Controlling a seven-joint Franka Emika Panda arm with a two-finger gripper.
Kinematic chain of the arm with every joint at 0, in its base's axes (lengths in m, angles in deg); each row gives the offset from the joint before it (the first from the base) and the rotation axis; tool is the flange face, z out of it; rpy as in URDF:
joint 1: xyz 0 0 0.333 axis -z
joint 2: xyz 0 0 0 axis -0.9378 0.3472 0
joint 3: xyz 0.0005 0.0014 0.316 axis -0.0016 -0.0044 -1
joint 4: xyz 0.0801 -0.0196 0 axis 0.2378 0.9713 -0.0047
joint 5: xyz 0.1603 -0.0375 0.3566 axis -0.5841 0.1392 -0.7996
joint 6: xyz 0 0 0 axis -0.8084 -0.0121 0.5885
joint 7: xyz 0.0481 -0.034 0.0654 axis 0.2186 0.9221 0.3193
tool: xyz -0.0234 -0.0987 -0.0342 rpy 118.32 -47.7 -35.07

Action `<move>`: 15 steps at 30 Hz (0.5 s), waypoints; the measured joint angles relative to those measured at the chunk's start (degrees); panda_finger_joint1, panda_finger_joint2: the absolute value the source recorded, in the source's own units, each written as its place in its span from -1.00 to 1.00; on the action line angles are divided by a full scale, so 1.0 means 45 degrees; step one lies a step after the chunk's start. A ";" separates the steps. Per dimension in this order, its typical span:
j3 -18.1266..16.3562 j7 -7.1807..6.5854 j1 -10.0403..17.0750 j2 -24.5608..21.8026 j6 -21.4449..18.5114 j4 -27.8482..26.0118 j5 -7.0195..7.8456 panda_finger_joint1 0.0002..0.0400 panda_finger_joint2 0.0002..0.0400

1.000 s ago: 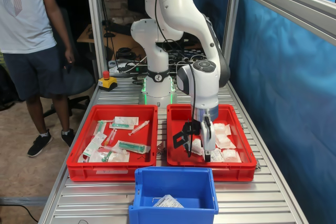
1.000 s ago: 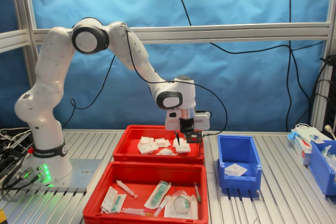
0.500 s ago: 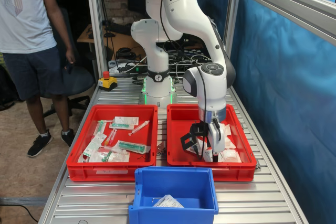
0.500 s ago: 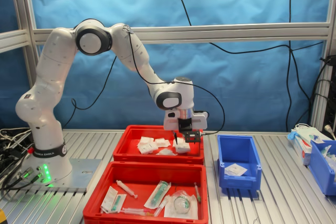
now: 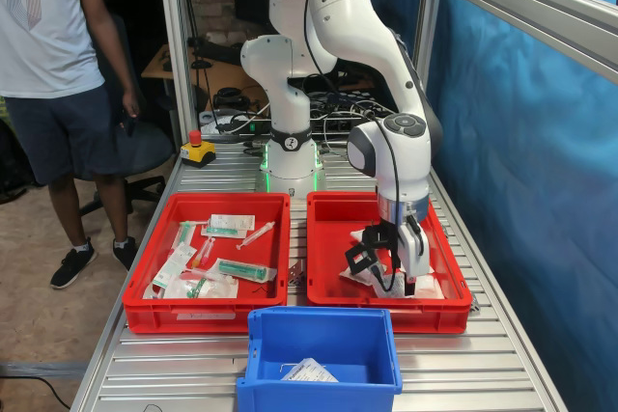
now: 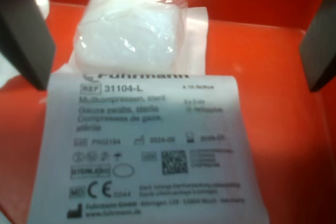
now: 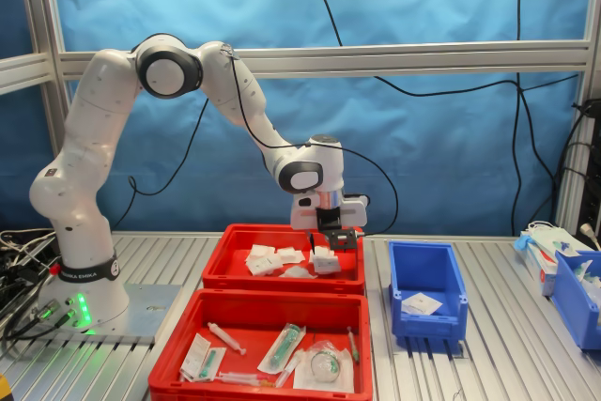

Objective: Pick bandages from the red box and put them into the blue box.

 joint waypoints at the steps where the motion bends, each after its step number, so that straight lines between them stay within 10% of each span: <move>1: -0.0002 0.0000 -0.0018 0.0021 0.0000 -0.0005 0.0000 1.00 1.00; 15: -0.0003 0.0000 -0.0161 0.0606 0.0000 -0.0066 0.0000 1.00 1.00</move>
